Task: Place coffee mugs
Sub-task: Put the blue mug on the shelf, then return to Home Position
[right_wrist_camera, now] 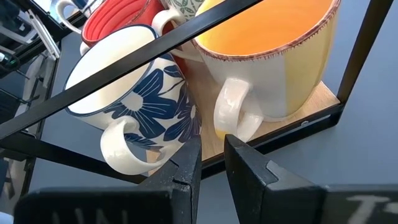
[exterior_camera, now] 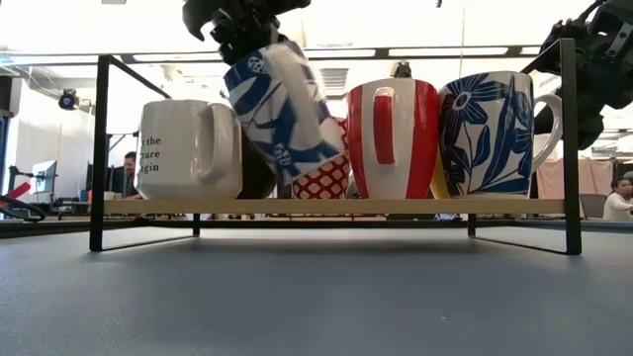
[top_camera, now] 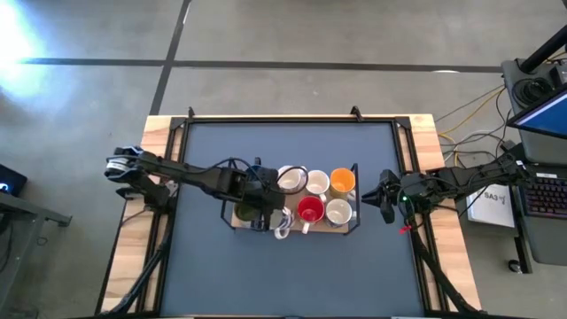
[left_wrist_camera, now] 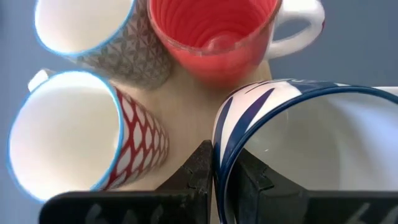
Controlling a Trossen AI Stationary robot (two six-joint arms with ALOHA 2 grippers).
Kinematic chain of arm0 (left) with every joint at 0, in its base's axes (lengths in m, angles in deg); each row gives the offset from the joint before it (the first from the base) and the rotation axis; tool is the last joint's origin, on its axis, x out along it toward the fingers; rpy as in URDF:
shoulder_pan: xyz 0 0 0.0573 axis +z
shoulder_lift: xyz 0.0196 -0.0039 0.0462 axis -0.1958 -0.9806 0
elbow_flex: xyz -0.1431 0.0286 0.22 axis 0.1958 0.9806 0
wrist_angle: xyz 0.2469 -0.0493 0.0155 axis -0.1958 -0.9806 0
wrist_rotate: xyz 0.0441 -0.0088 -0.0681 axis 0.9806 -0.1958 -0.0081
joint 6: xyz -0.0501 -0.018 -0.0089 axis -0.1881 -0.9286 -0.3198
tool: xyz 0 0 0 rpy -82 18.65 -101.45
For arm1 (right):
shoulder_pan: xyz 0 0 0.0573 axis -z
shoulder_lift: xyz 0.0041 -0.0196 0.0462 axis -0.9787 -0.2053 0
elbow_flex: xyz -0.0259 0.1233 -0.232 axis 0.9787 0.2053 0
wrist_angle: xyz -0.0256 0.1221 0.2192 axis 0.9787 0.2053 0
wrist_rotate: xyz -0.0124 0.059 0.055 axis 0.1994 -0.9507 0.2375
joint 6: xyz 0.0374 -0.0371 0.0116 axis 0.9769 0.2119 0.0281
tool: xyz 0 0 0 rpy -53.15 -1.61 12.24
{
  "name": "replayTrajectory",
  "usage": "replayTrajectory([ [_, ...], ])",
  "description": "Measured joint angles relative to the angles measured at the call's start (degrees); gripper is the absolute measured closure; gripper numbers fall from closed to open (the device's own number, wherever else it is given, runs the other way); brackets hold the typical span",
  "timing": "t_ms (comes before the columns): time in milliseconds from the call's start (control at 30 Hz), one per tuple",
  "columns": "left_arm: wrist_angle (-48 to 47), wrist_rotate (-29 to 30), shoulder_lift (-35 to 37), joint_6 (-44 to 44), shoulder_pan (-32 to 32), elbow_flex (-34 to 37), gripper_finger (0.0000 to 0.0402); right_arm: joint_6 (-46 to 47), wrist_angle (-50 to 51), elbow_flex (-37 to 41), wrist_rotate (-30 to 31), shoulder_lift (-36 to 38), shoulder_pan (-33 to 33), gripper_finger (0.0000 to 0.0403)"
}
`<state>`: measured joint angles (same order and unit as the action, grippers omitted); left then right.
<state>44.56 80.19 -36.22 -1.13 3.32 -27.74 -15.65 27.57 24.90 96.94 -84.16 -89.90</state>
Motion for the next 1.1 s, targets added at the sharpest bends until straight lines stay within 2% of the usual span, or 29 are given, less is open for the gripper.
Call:
replayTrajectory([
  [733, 1.7, -1.0, -2.6, 0.6, 1.4, 0.1, 0.0385, 0.0, 0.0, 0.0, 0.0, -0.1, 0.0, 0.0344],
  [1100, 1.1, -0.9, -2.6, -4.4, 1.7, 0.1, 0.0348, 0.0, 0.0, 0.0, 0.0, -0.1, 0.0, 0.0344],
])
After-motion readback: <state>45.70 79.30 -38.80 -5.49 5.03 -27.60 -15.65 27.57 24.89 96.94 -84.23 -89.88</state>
